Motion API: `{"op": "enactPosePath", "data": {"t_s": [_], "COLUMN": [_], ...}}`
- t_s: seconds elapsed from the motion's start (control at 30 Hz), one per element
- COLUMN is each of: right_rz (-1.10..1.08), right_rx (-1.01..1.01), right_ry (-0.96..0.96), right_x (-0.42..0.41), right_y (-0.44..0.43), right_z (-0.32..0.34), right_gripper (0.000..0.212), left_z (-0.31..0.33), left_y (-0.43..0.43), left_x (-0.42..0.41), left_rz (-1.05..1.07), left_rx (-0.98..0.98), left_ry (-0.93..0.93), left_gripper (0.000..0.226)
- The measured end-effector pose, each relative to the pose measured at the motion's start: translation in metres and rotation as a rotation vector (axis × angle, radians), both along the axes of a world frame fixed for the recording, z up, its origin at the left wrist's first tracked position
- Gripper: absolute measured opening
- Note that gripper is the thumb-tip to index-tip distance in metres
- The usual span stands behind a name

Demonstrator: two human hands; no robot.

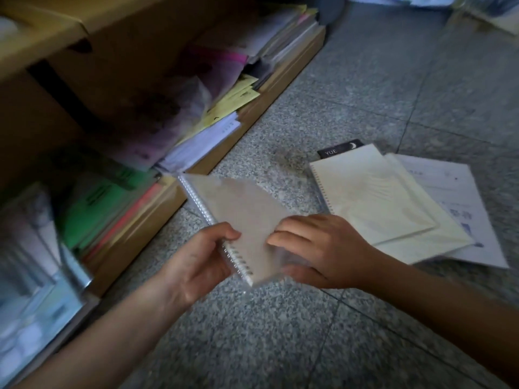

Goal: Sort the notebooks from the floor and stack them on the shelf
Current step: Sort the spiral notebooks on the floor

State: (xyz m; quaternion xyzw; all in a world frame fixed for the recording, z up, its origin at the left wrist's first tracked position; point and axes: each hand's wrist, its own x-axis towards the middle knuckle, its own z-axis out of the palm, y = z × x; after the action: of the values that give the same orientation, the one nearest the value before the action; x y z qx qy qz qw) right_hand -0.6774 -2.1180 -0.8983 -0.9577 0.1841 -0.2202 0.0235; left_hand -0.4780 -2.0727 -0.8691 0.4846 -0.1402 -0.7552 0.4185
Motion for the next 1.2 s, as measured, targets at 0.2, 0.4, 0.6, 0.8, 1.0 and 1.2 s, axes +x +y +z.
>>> {"op": "enactPosePath", "data": {"t_s": [0.2, 0.4, 0.6, 0.8, 1.0, 1.2], "right_rz": [-0.526, -0.249, -0.008, 0.193, 0.165, 0.215], "right_rx": [1.040, 1.605, 1.688, 1.567, 1.562, 1.694], "right_ry": [-0.162, -0.573, -0.960, -1.046, -1.049, -1.053], "right_x": [-0.001, 0.039, 0.099, 0.143, 0.192, 0.231], "right_y": [-0.009, -0.028, -0.054, -0.073, -0.088, -0.086], "right_z": [-0.033, 0.009, 0.070, 0.131, 0.153, 0.150], "right_gripper": [0.045, 0.031, 0.023, 0.023, 0.016, 0.010], "left_z": [0.028, 0.075, 0.124, 0.158, 0.164, 0.162], "left_y": [0.002, -0.004, 0.002, 0.012, 0.022, 0.028], "left_x": [0.032, 0.059, 0.090, 0.129, 0.150, 0.168], "left_rz": [0.098, 0.229, 0.259, 0.362, 0.518, 0.681], "left_rx": [-0.298, -0.529, -0.716, -0.743, -0.615, -0.425], "left_ry": [-0.333, -0.417, -0.494, -0.625, -0.529, -0.534], "left_gripper": [0.040, 0.039, 0.082, 0.092, 0.044, 0.029]}}
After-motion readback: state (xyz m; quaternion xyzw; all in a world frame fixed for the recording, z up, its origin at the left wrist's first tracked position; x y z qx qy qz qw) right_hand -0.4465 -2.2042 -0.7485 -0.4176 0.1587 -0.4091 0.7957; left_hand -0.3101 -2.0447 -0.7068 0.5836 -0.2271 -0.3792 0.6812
